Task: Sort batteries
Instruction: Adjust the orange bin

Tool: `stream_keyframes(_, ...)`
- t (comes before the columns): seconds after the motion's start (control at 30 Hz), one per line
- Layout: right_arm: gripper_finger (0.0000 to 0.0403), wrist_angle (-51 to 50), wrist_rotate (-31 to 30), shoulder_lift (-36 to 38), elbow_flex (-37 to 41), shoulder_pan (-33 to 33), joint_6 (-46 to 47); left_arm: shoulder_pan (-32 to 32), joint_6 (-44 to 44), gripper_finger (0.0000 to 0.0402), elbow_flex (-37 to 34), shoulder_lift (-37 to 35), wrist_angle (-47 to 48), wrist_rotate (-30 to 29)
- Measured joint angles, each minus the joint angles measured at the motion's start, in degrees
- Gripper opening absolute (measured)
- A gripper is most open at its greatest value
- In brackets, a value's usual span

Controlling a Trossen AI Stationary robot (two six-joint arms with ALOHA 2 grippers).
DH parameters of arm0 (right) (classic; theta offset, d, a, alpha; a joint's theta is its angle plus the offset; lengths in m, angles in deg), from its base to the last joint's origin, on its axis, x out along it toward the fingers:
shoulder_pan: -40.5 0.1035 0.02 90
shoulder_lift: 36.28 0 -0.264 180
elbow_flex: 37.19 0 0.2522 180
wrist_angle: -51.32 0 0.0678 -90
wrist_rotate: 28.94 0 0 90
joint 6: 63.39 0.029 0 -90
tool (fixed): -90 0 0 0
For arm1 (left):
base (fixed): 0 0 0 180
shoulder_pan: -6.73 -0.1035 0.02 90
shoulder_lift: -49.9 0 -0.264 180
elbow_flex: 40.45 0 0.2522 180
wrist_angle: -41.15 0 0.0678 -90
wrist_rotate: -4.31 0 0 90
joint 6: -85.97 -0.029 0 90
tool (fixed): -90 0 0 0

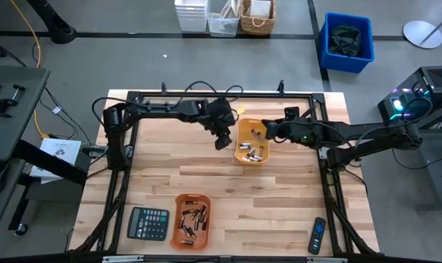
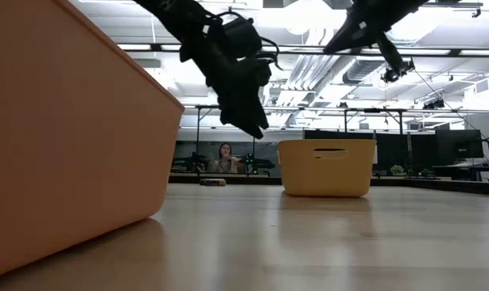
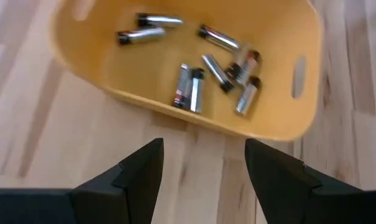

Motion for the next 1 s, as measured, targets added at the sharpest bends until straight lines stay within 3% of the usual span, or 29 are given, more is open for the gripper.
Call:
stream_keyframes(0.3,0.0,-2.82,-0.04,0.66,0.0,0.0,0.86,1.23,3.65,0.02,-14.41,-4.83,-10.23,3.93)
stream_keyframes(0.43,0.0,-3.54,-0.42,0.65,0.0,0.0,3.11,2.92,4.7,0.0156,-22.25,-11.21,-17.23,4.99)
stream_keyframes(0.57,0.0,-3.73,-0.79,0.6,0.0,-0.25,4.07,1.45,8.74,0.0081,-27.9,-17.17,-24.96,-0.84)
stream_keyframes(0.67,0.0,-3.99,-1.91,0.49,0.0,-1.18,6.94,-2.2,13.44,0.0015,-27.78,-18.1,-26.95,-3.53)
stream_keyframes(0.83,0.0,-4.06,-2.46,0.14,0.0,-3.37,9.51,-6.97,10.77,0.0003,-21.91,-13.59,-15.45,-3.73)
stream_keyframes(1.0,0.0,-4.04,-1.74,0.01,0.0,-4.08,10.22,-2.06,-1.51,0.0001,-22.79,-13.86,-12.31,3.74)
